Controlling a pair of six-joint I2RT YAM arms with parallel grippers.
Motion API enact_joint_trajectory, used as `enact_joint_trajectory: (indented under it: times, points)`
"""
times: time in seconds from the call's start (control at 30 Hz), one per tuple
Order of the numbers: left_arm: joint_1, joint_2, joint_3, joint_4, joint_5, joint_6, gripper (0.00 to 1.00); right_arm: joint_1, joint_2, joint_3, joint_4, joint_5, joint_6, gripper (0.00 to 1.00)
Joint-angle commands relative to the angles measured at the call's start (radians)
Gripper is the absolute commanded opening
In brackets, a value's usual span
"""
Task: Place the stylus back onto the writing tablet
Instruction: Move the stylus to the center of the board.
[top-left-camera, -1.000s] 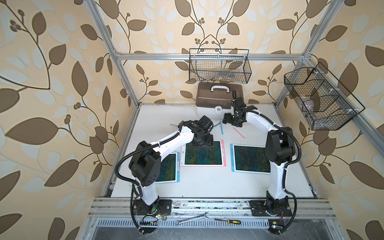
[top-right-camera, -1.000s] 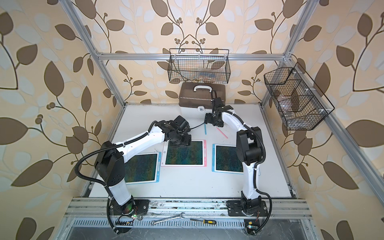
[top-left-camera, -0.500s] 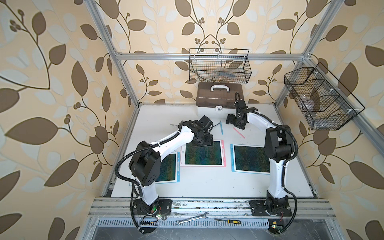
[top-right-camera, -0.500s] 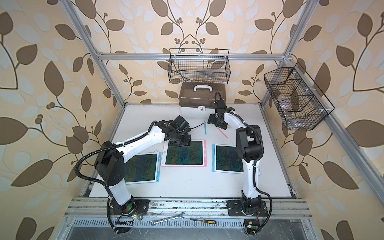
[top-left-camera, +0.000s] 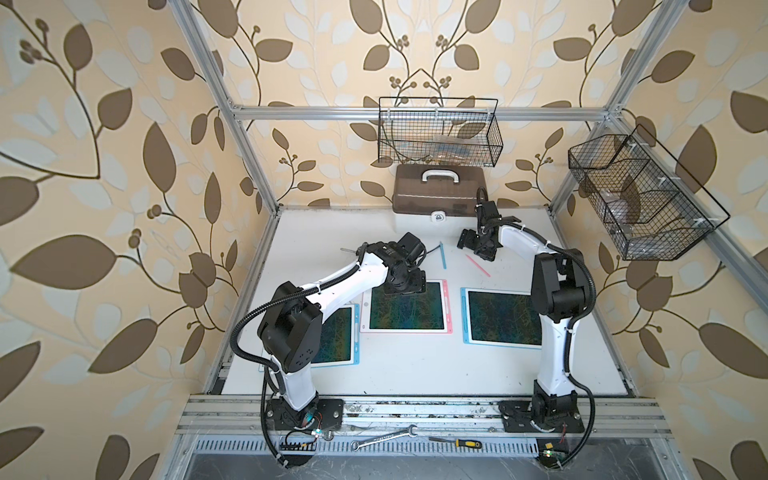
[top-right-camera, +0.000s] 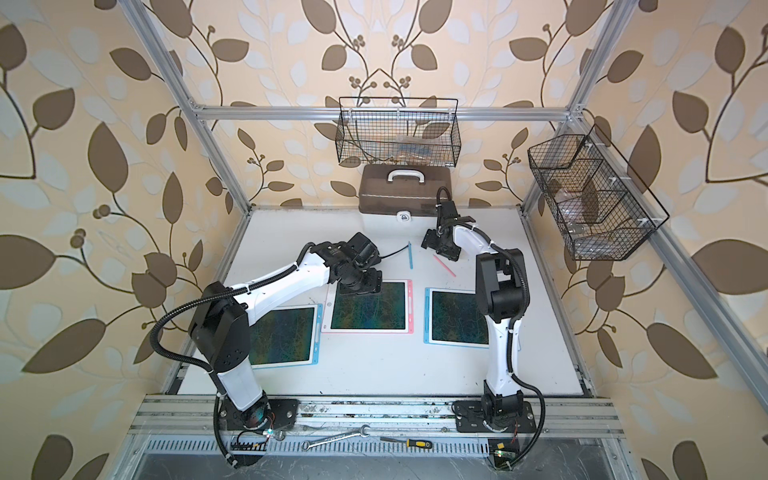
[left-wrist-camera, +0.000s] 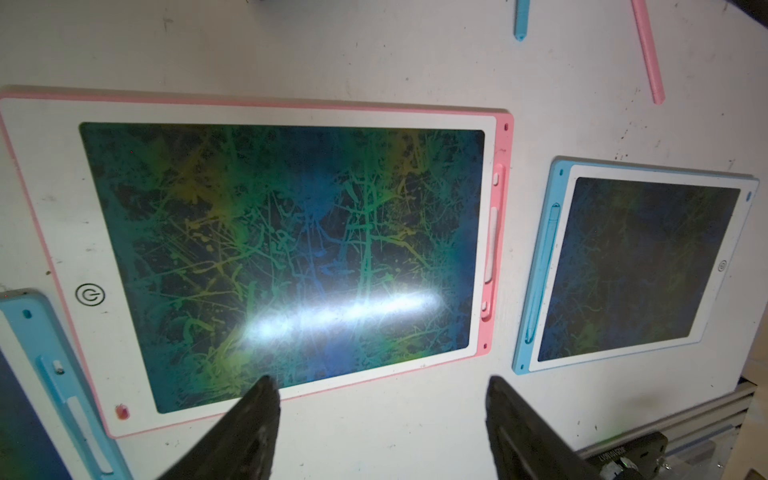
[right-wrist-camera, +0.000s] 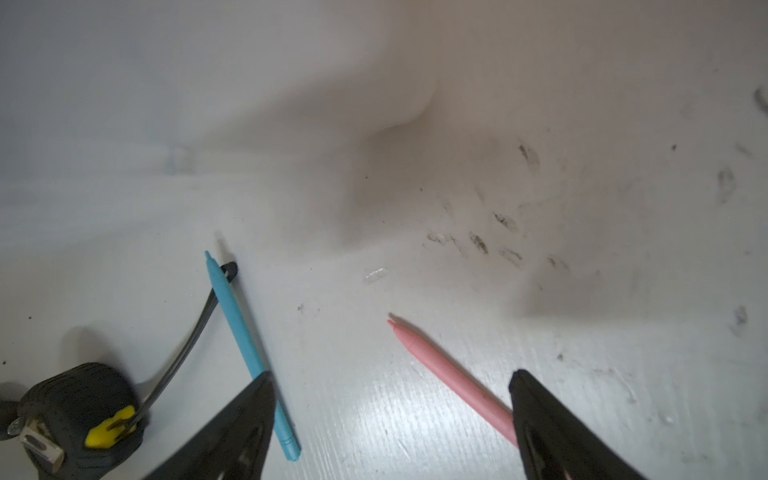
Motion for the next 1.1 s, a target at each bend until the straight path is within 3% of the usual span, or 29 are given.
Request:
enact_joint_trajectory:
  times: [0.0, 0.57, 1.07]
  points:
    - [0.003, -0.039, -0.008, 0.014, -0.022, 0.001, 0.79, -0.004, 0.018, 0.008, -0.013, -0.031, 0.026, 0.88]
    - [0.021, -0.082, -0.082, 0.086, -0.017, -0.005, 0.79, -0.004, 0.099, 0.120, -0.126, -0.086, 0.002, 0.85]
    - [0.068, -0.131, -0.134, 0.152, 0.011, 0.004, 0.79, 0.011, 0.094, 0.106, -0.173, -0.104, 0.027, 0.85]
